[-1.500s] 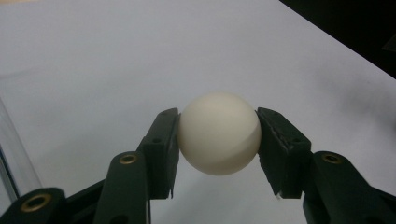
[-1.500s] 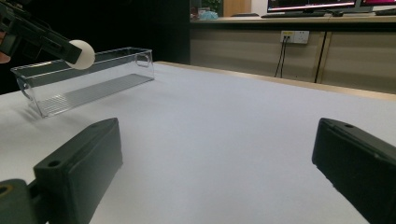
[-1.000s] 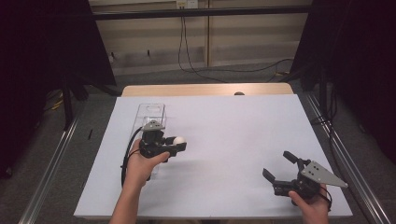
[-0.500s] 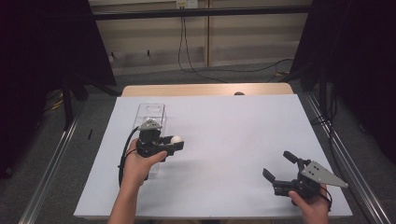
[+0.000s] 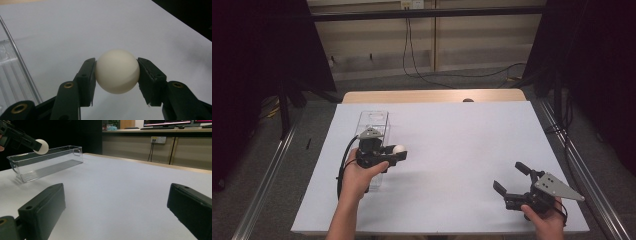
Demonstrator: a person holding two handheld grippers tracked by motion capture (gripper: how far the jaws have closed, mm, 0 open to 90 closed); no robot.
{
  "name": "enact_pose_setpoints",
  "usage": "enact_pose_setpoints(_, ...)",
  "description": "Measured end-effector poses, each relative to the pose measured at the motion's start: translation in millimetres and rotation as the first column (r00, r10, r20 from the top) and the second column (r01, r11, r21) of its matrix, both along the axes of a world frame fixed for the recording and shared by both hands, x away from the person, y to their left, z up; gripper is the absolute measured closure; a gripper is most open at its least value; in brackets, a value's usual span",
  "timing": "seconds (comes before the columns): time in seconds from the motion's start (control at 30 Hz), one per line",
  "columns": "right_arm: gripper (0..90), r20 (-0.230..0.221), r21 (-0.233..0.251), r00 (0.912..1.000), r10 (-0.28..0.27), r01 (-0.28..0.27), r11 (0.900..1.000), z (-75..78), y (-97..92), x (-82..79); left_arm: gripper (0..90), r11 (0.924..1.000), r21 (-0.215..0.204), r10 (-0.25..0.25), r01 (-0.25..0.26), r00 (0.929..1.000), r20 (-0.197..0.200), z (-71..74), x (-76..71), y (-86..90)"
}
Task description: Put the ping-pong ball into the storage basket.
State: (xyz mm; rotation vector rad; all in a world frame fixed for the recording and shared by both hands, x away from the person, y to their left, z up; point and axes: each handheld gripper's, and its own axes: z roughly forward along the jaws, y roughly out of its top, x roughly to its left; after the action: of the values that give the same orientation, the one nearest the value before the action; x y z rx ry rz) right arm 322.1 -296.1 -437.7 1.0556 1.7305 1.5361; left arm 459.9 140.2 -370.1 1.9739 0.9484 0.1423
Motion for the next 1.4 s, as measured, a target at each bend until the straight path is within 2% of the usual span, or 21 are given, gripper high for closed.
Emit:
enact_pose_setpoints(0.03,1.2,0.004,-0.002,1.0000,0.001,-0.001,1.0000,0.0,-0.3,0.3,51.1,0.9999,0.002,0.011,-0.011,0.9999,-0.001,0.3,-0.4,-0.2)
enact_pose_setpoints(0.1,1.2,0.001,0.001,1.0000,-0.001,0.001,1.0000,-0.2,-0.2,0.3,51.0,0.9999,-0.008,0.010,-0.010,0.9999,-0.002,0.4,-0.4,0.6)
enact_pose_setpoints(0.27,1.2,0.005,-0.002,1.0000,0.001,-0.001,1.0000,0.1,-0.4,0.3,51.1,1.0000,0.004,0.004,-0.004,1.0000,-0.003,0.4,0.2,2.0)
enact_pose_setpoints(0.7,1.2,0.003,-0.001,1.0000,0.004,-0.004,1.0000,0.1,-0.4,0.1,51.1,0.9999,0.002,0.017,-0.017,0.9999,-0.001,0.8,0.0,3.0)
enact_pose_setpoints(0.83,1.2,0.001,0.001,1.0000,0.001,-0.001,1.0000,0.1,-0.5,0.1,51.1,1.0000,0.004,0.007,-0.007,1.0000,0.001,0.9,1.0,5.2)
enact_pose_setpoints(1.4,1.2,0.005,0.001,1.0000,0.001,-0.001,1.0000,0.2,-0.2,0.3,51.1,0.9996,0.000,0.026,-0.026,0.9996,-0.004,2.3,0.6,8.5)
